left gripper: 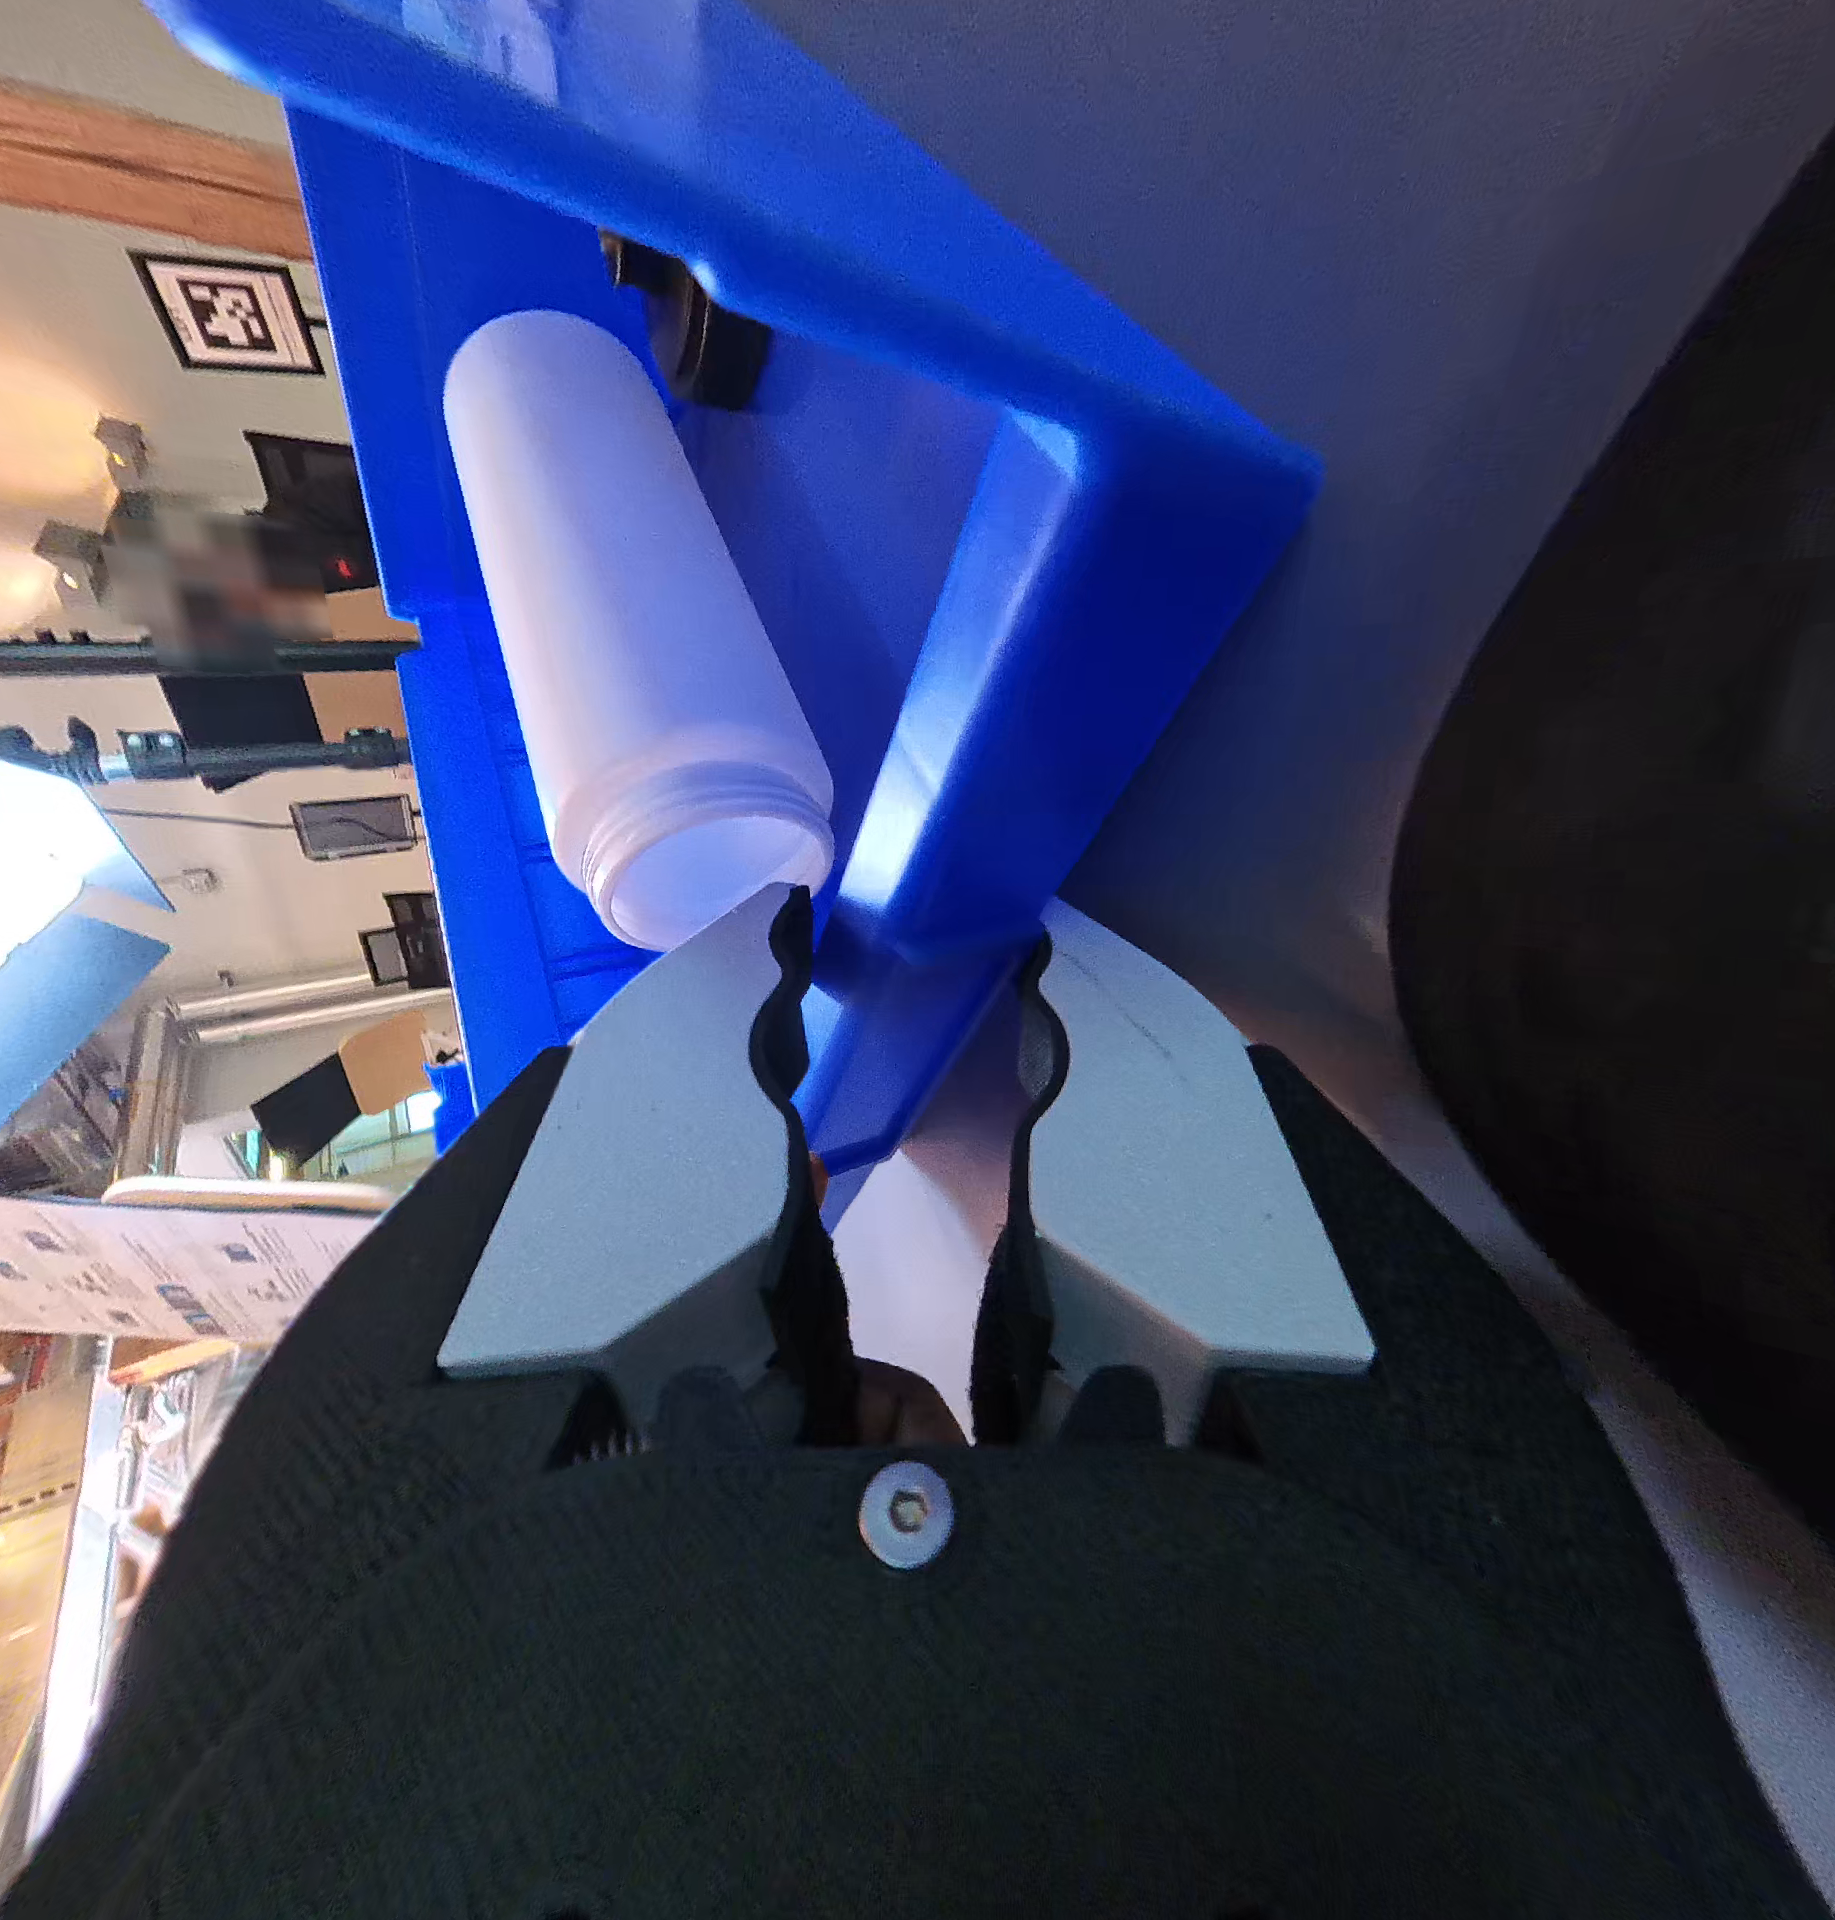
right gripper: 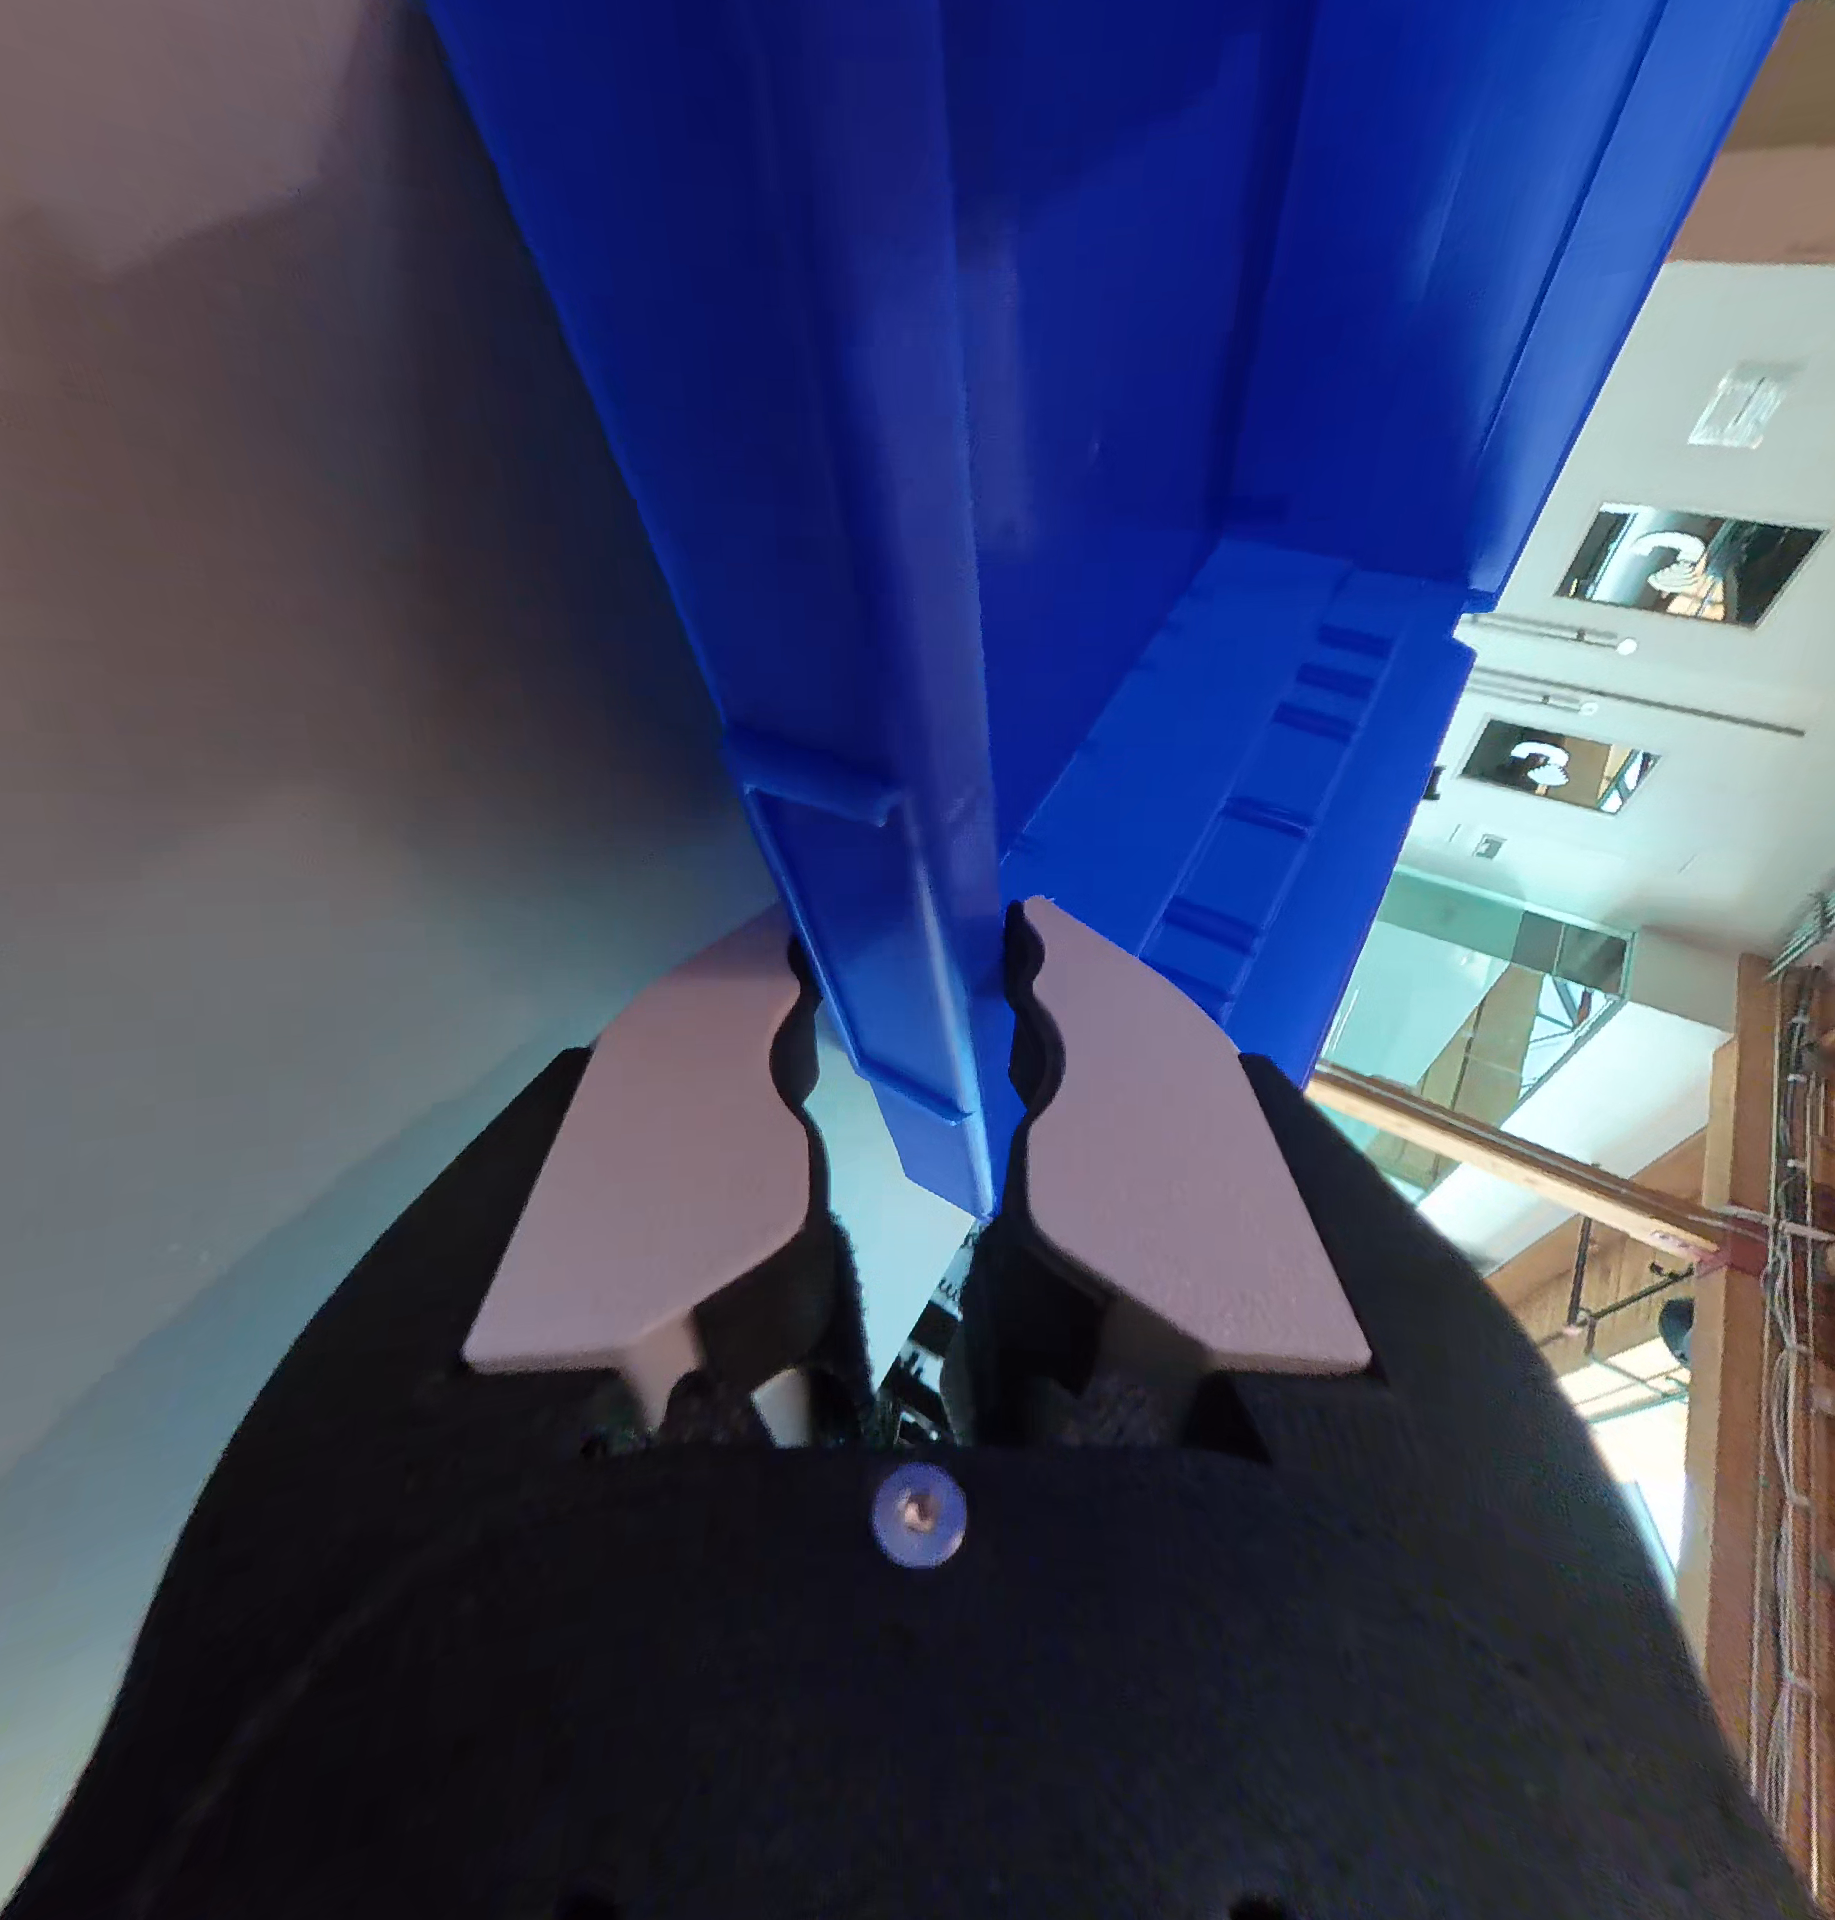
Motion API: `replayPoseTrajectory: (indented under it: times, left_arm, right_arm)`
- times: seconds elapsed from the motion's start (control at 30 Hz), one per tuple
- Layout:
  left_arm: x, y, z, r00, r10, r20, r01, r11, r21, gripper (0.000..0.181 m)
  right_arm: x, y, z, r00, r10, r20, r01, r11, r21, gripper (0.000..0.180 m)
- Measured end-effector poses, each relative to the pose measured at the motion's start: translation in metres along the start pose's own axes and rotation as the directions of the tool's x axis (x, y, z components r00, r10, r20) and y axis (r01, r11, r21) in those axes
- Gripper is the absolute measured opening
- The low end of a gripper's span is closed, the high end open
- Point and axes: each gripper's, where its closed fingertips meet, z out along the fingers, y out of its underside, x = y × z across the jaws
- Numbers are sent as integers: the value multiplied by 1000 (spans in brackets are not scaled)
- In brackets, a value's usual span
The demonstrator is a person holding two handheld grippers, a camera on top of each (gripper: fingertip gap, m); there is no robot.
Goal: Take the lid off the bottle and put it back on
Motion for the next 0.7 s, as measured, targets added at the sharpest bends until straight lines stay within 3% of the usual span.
replayPoseTrajectory:
  times: [0.37, 0.7]
  left_arm:
    - [13, 35, -30, 993, -118, 18, 119, 971, -208, 38]
    - [15, 35, -32, 997, -81, -2, 77, 952, -297, 37]
  right_arm:
    - [-3, 47, 6, 998, 50, 25, -47, 994, -101, 34]
    - [-10, 44, 0, 992, 55, 113, -51, 998, -36, 34]
